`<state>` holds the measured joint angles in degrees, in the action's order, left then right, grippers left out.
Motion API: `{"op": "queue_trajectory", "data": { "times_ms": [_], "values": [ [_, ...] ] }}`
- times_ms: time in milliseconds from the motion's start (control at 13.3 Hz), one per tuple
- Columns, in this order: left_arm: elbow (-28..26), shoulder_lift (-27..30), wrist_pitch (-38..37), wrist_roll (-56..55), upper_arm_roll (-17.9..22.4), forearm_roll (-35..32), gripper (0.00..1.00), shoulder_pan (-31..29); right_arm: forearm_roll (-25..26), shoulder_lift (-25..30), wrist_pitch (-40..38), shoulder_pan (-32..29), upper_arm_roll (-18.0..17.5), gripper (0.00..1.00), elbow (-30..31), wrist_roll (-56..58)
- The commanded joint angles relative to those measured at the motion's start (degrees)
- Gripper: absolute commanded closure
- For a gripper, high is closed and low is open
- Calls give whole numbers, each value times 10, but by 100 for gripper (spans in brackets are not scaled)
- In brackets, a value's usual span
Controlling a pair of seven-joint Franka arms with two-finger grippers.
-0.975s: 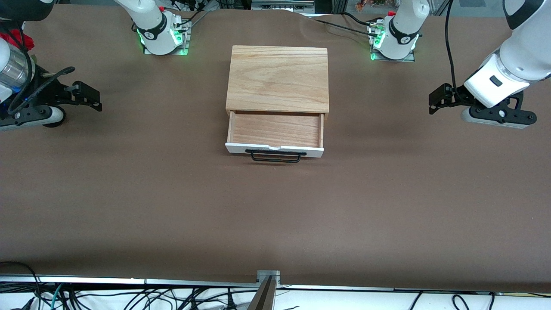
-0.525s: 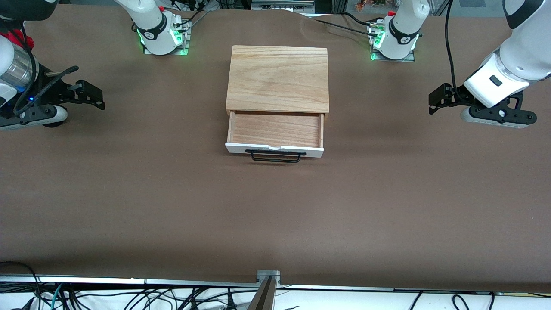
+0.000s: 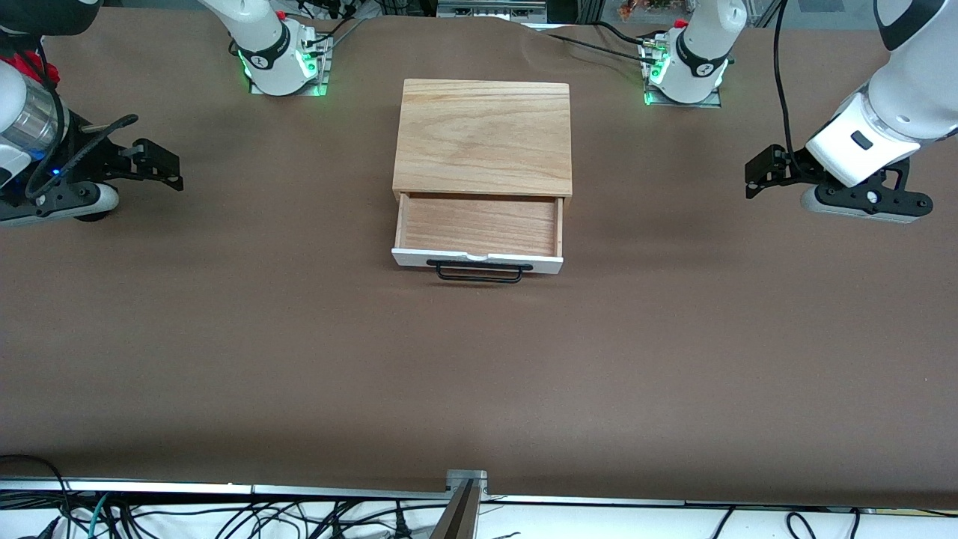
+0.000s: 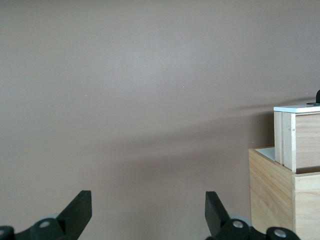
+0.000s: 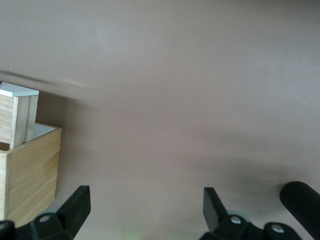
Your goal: Close drawer with both arms simultaneously
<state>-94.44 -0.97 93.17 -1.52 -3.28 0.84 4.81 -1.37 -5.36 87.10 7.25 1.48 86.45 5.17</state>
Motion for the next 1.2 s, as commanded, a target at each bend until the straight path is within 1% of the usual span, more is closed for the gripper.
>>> {"op": "queue_trajectory", "data": {
  "times_ms": [0,975,1125],
  "values": [
    [8,-1,-4,-4,-4,-15,0,0,-8,12,-6,-3,-3,0,5,-7],
    [8,0,-4,-4,-5,-15,0,1,-11,9,-8,-3,-4,0,6,-7],
    [8,0,-4,-3,-5,-15,0,1,-49,-9,-4,-1,-14,0,7,-9]
  ]
}}
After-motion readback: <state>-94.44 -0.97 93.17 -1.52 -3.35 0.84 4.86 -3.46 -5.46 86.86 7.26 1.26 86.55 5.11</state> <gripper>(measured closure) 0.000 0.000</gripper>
